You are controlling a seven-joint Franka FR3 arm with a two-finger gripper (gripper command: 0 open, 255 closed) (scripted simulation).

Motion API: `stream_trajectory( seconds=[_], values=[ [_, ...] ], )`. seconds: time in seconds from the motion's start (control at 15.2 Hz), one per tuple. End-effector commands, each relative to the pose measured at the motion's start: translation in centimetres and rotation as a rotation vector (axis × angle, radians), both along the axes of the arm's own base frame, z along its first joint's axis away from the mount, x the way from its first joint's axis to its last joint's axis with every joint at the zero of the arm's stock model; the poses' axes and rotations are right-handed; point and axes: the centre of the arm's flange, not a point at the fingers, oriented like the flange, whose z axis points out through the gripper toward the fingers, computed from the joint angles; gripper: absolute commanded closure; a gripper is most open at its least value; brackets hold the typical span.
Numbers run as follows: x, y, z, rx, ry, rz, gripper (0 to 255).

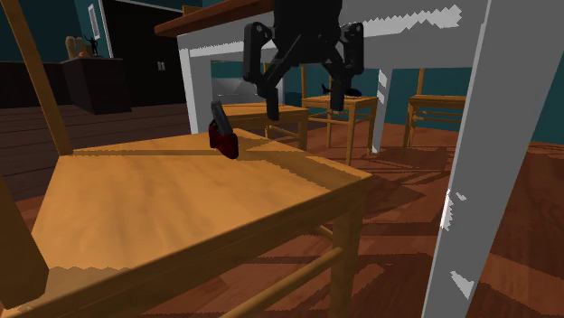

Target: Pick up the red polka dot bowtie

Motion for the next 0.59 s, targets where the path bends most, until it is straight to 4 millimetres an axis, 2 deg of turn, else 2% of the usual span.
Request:
stream_trajectory(
  seconds=[0.0, 0.53],
  values=[
    [0.0, 0.0, 0.0, 0.000, 0.000, 0.000, 0],
    [10.4, 2.2, -1.7, 0.025, 0.027, 0.107, 0]
  ],
)
